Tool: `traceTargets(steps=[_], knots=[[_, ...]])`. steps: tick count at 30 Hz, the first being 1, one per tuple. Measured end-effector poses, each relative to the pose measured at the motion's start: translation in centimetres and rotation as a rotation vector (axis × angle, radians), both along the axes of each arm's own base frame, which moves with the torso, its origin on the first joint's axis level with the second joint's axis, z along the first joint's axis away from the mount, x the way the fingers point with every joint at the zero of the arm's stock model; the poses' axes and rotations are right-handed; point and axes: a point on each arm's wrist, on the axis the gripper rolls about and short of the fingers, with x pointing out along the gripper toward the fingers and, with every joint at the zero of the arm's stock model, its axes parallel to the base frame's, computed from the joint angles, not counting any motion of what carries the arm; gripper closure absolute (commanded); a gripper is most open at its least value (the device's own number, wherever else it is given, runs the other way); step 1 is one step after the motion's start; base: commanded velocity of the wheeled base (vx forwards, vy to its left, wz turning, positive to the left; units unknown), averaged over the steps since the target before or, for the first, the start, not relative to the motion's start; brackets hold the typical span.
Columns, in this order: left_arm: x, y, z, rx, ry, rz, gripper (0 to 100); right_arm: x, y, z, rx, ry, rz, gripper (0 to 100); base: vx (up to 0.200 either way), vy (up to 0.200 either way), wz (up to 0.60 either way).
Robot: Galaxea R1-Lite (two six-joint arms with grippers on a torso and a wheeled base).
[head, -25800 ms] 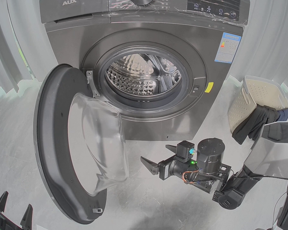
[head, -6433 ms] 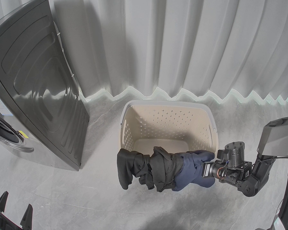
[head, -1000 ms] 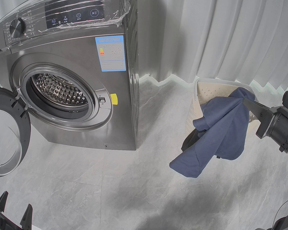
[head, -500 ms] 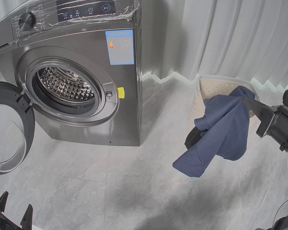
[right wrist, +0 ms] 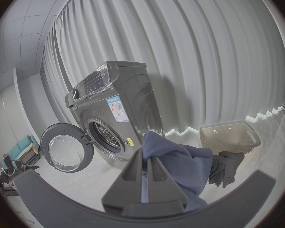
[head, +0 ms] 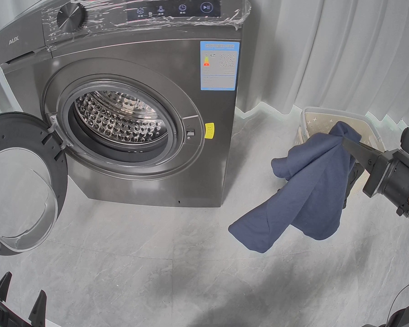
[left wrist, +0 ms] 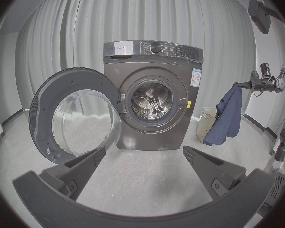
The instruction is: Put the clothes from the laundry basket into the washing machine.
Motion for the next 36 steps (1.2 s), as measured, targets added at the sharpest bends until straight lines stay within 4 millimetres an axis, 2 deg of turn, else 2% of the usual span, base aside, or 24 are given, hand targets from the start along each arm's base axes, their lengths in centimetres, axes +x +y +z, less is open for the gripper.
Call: traceTargets(steps=[4,10,16,34,36], knots=[[0.0,0.0,0.0,0.0,0.0,0.0,0,-0.01,0.05,-0.04,0.0,0.0,0.004,100,0.0,0.0,0.0],[0.0,0.0,0.0,0.0,0.0,0.0,0,0.02,0.07,-0.06,-0.001,0.001,0.005,100,-0.2,0.0,0.0],[0.0,0.0,0.01,0.0,-0.001,0.0,0,0.04,0.09,-0.09,-0.001,0.002,0.004,100,0.0,0.0,0.0],[0.0,0.0,0.0,0.0,0.0,0.0,0,0.05,0.07,-0.12,0.003,0.005,0.003,100,0.0,0.2,0.0],[0.0,0.0,0.0,0.0,0.0,0.0,0,0.05,0.07,-0.12,0.003,0.005,0.004,100,0.0,0.0,0.0]])
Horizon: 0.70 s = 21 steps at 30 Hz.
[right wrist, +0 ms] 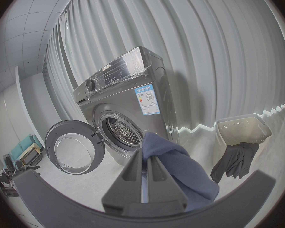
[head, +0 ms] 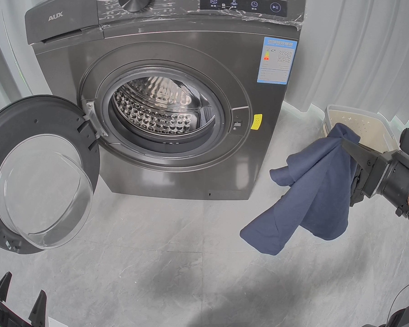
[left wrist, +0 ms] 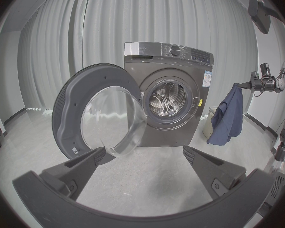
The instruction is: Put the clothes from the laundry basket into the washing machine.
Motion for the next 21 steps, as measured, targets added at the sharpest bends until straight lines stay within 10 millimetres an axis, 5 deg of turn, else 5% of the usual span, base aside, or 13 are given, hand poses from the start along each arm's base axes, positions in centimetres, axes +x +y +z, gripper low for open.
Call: traceTargets(steps=[21], knots=[[0.0,0.0,0.01,0.0,-0.001,0.0,0,0.02,0.05,0.0,0.0,0.0,0.004,100,0.0,0.0,0.0]])
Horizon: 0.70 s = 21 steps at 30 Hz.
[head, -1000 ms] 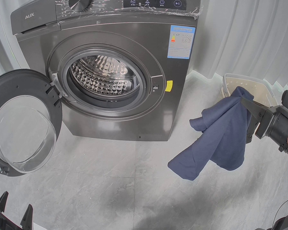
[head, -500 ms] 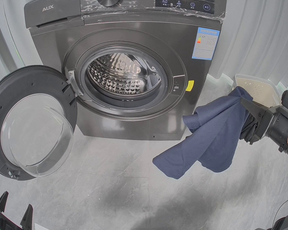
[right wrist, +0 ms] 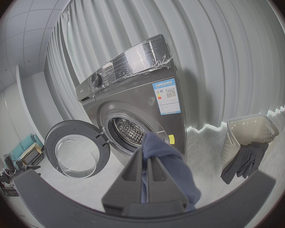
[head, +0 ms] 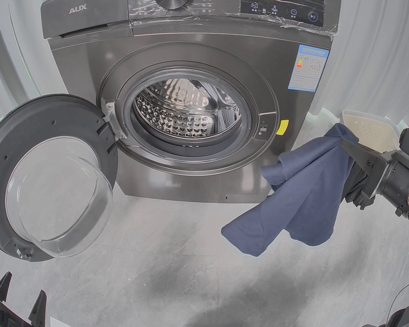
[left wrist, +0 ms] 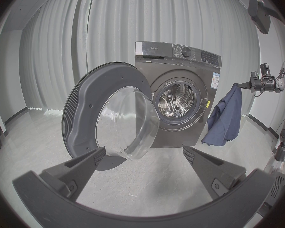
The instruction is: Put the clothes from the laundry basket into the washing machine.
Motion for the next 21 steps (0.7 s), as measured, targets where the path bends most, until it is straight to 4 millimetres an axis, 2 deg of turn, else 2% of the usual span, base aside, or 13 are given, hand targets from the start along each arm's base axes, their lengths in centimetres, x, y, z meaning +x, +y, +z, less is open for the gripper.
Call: traceTargets(steps=[1,7,21], knots=[[0.0,0.0,0.0,0.0,0.0,0.0,0,0.0,0.0,0.0,0.0,0.0,0.0,100,0.0,0.0,0.0],[0.0,0.0,0.0,0.0,0.0,-0.001,0,0.0,0.0,0.02,0.002,-0.001,-0.001,100,0.0,0.2,0.0],[0.0,0.0,0.0,0.0,0.0,0.0,0,-0.1,-0.15,-0.11,0.0,0.002,0.017,100,0.0,0.0,0.0]])
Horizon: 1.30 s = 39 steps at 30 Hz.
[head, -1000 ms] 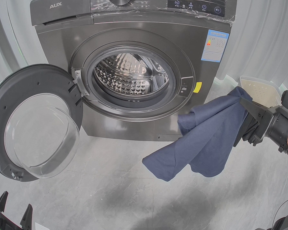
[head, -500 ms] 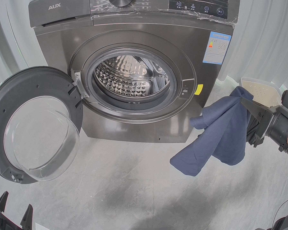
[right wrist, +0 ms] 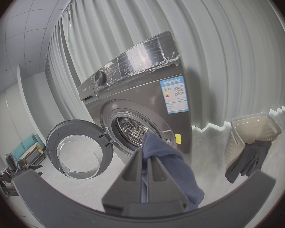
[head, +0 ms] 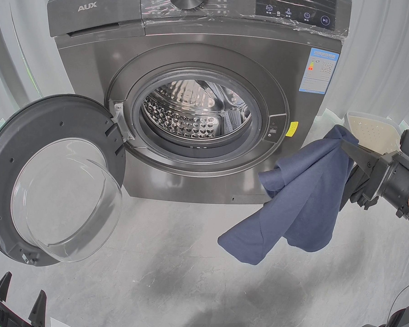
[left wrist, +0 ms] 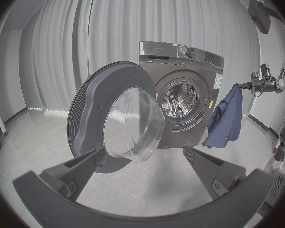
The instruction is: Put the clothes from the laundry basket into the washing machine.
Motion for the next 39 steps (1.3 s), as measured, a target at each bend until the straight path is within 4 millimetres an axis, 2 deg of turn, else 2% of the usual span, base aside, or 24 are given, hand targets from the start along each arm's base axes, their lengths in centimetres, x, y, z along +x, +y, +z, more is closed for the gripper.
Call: traceTargets(steps=[14,20,31,33,39], knots=[[0.0,0.0,0.0,0.014,-0.002,0.0,0,-0.1,0.2,-0.4,-0.011,0.01,0.009,100,0.0,0.0,0.0],[0.0,0.0,0.0,0.02,-0.002,0.0,0,-0.2,1.9,0.8,0.016,-0.019,0.084,100,0.0,0.0,0.0],[0.0,0.0,0.2,0.044,-0.018,-0.009,0,1.4,4.9,0.5,0.037,-0.029,0.135,100,0.0,0.0,0.0],[-0.1,-0.1,0.6,0.042,-0.045,-0.019,0,1.7,5.3,0.4,0.045,-0.023,0.141,100,0.0,0.0,0.0],[-0.6,-0.3,4.2,0.05,-0.138,-0.11,0,2.5,7.0,0.6,0.094,-0.004,0.169,100,0.0,0.0,0.0]])
